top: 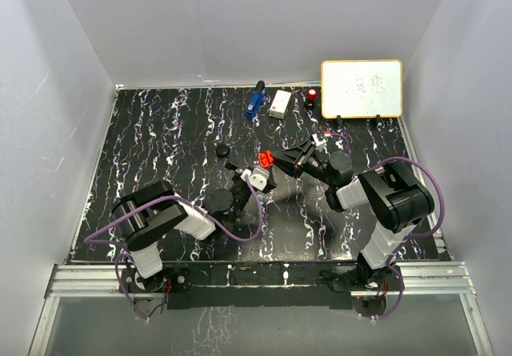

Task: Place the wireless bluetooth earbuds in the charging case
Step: Close the charging case.

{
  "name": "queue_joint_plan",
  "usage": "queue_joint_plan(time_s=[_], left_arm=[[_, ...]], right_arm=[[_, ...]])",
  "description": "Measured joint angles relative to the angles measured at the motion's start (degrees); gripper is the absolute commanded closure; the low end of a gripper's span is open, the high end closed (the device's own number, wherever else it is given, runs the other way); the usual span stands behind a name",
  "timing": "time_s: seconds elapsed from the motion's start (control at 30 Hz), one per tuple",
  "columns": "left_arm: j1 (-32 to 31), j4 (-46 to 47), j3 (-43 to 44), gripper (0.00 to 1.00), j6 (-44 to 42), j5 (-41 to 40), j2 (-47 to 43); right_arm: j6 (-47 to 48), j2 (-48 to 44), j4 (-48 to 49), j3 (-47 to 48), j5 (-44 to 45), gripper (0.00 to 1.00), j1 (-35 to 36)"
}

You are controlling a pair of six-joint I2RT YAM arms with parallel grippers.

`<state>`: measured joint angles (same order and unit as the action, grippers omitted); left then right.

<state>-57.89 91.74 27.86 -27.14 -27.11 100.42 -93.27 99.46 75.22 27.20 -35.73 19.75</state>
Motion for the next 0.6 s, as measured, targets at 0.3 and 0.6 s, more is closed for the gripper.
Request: queue_joint_plan(time_s=[0.3,0.6], left_arm=[[0.00,-0.04,-0.85,0.01,-2.47,-2.05,-2.71],[-0.04,-0.09,-2.56,0.01,-4.37,-3.15,-4.87]], right_arm=[[-0.13,0.00,0.68,-0.11,0.02,0.99,0.00],[-0.11,0.00,1.33,-0.85,0.17,0.99,-0.02]])
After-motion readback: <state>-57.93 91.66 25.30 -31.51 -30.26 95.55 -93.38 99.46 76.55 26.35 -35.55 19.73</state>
